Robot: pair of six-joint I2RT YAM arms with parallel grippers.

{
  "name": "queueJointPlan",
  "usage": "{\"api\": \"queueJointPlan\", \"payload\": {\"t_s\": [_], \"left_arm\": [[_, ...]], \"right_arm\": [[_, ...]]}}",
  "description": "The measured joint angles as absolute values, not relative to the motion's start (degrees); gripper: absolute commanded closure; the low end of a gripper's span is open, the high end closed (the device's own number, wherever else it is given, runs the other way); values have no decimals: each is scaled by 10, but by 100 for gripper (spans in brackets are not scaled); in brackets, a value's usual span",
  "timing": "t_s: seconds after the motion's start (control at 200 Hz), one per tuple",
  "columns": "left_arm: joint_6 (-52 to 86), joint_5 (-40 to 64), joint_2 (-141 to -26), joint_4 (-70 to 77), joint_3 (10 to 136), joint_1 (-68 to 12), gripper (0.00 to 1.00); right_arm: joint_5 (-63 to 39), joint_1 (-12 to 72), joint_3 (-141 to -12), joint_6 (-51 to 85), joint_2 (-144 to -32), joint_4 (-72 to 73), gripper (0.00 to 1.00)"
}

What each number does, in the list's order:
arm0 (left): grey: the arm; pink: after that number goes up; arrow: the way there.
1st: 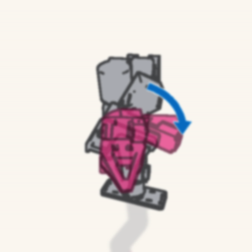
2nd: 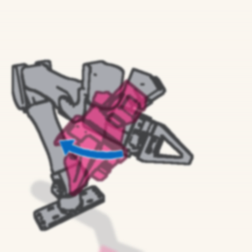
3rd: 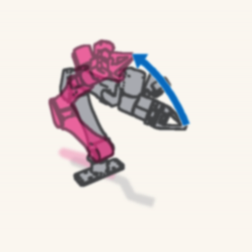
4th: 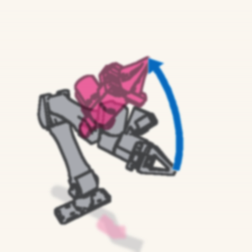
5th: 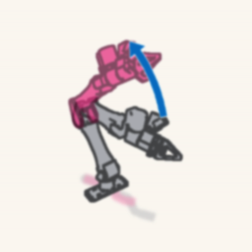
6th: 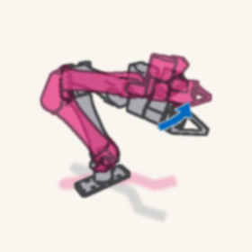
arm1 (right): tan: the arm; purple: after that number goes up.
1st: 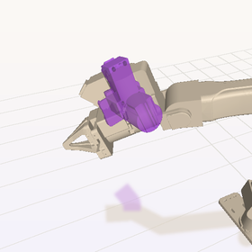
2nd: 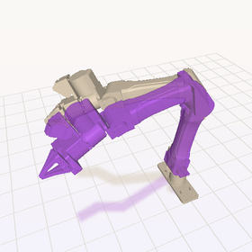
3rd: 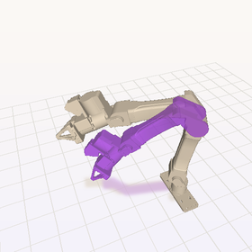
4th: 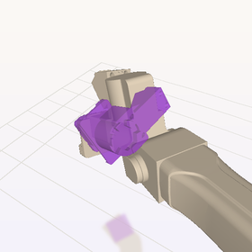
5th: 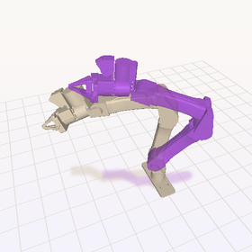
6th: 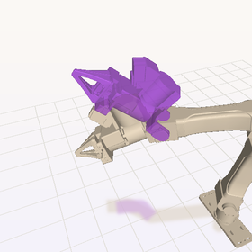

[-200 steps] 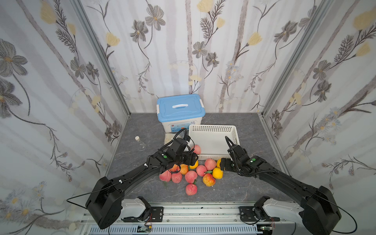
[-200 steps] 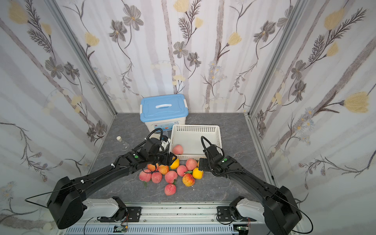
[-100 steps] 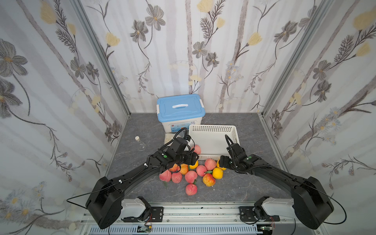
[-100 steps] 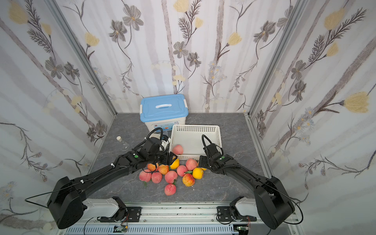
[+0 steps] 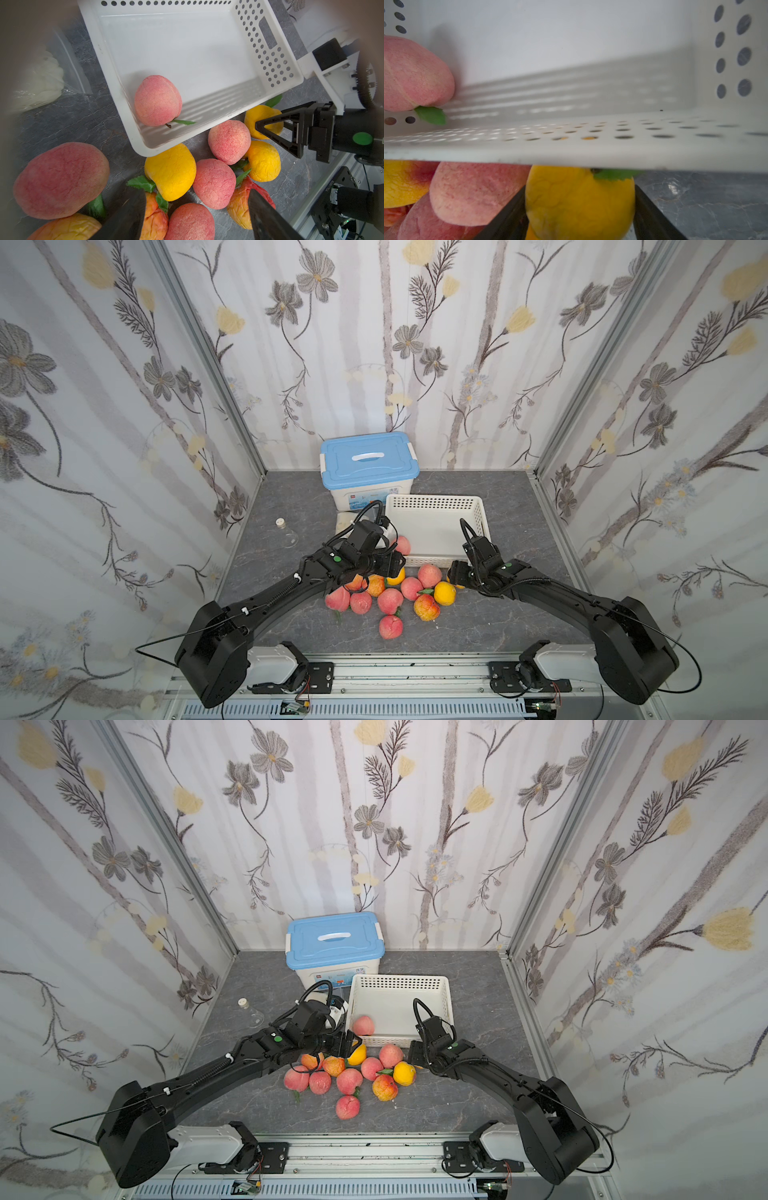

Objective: Put the peaches into the basket
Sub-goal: Pick up the peach from the center of the board, then place the peach in the basket.

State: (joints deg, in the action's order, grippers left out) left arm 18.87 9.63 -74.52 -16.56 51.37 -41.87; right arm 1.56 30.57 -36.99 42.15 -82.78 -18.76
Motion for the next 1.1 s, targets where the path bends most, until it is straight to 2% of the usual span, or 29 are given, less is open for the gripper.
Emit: {"api": "queueJointPlan", "payload": {"t_s": [0.43,0.669,0.809,1.099], "left_arm": [[193,96,-758,-169,525,-419,21],[193,96,-763,-166,526,-419,21],[194,91,-754,-165,523,-419,19],[208,82,-736,-161,513,-418,19]], "right_arm": [[34,305,-360,415,-690,-276,30],[47,305,-412,396,-625,-350,30],[58,297,-455,378,-635,-372,30],[60,256,-563,318,-756,-378,29]]}}
